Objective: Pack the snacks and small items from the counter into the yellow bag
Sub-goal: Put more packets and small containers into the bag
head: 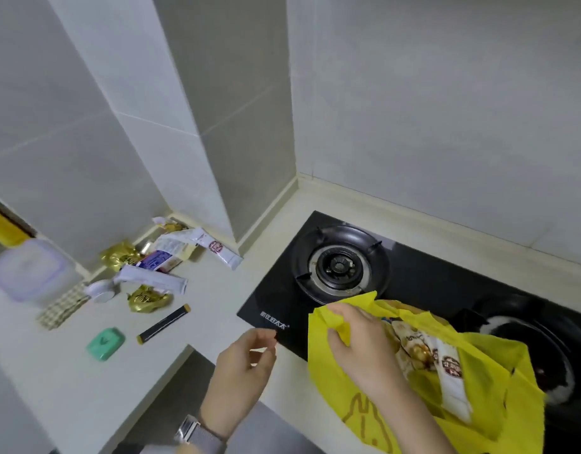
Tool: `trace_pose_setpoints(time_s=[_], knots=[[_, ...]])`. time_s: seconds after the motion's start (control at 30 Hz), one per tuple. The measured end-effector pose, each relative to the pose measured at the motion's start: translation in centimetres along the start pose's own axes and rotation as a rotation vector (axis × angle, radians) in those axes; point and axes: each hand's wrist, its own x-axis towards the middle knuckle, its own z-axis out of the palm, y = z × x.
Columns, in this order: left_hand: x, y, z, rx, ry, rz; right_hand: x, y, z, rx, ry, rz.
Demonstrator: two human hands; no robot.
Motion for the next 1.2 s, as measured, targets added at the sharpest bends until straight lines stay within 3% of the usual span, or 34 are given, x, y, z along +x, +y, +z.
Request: trace_pose_setpoints(time_s=[0.33, 0.83, 1.2], knots=[[-0.2, -5.9, -9.9, -0.078, 0.180, -0.105, 2.4, -7.6, 6.9, -0.020, -0.167, -0.106], [4.0, -15.5, -25.3, -0.180, 0.115, -0.155, 3.9, -17.7, 22.4, 0.029, -0.264, 0.073], [4.9, -19.8, -28.4, -0.300, 0.151, -0.286, 6.5, -18.1, 27.7, -0.123, -0.438, 0.107]])
